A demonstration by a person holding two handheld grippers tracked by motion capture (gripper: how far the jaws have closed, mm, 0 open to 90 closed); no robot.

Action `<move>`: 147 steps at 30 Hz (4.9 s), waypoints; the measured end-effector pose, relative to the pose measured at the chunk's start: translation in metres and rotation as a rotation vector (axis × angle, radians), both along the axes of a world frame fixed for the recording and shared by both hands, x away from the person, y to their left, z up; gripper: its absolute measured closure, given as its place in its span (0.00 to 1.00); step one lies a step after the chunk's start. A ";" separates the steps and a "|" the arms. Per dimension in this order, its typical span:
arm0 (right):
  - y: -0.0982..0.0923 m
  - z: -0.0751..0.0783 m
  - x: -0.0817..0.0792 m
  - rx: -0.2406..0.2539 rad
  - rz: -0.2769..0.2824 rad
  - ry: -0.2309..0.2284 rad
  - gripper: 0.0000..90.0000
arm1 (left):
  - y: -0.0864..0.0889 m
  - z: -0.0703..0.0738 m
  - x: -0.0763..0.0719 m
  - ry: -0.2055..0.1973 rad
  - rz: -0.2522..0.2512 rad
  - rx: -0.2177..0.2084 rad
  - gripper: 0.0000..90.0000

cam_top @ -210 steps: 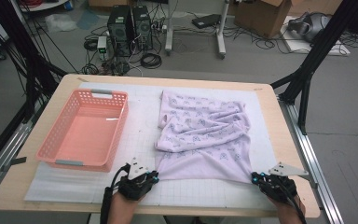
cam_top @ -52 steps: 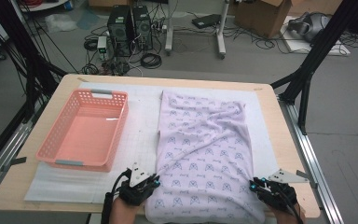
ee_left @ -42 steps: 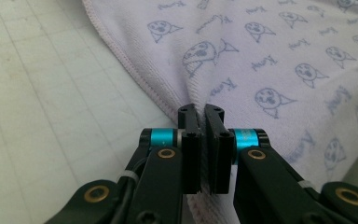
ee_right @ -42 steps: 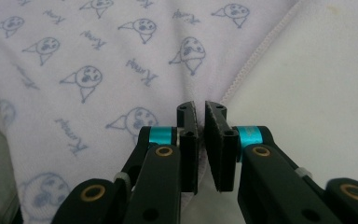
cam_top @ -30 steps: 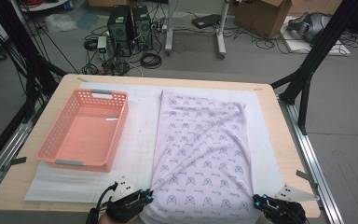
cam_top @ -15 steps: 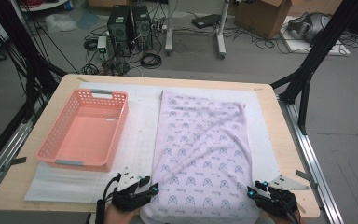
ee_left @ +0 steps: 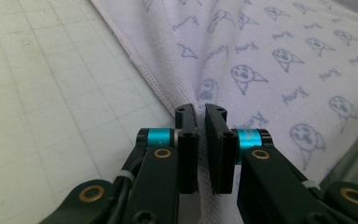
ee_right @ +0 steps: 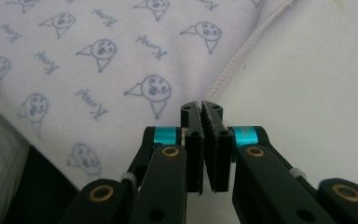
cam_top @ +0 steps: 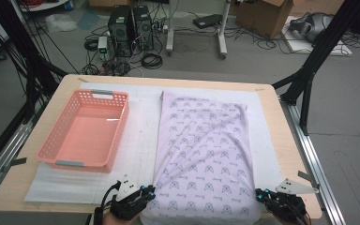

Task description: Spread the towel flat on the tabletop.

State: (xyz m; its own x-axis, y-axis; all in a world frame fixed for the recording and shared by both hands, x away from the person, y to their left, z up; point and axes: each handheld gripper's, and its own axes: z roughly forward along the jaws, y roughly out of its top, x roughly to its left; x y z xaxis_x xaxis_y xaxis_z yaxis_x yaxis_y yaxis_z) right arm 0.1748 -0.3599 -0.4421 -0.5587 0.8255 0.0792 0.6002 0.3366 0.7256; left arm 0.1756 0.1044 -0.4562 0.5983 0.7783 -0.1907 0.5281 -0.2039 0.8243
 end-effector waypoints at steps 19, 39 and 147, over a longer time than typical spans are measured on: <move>-0.010 0.007 0.004 0.112 -0.080 -0.044 0.72 | 0.011 0.001 0.016 0.007 0.039 -0.102 0.61; -0.009 0.001 0.000 0.037 -0.017 0.005 0.98 | 0.003 0.001 -0.008 -0.006 -0.007 -0.012 0.96; 0.000 -0.003 0.014 0.020 -0.058 -0.010 0.98 | -0.007 0.003 0.014 -0.009 -0.038 0.062 0.97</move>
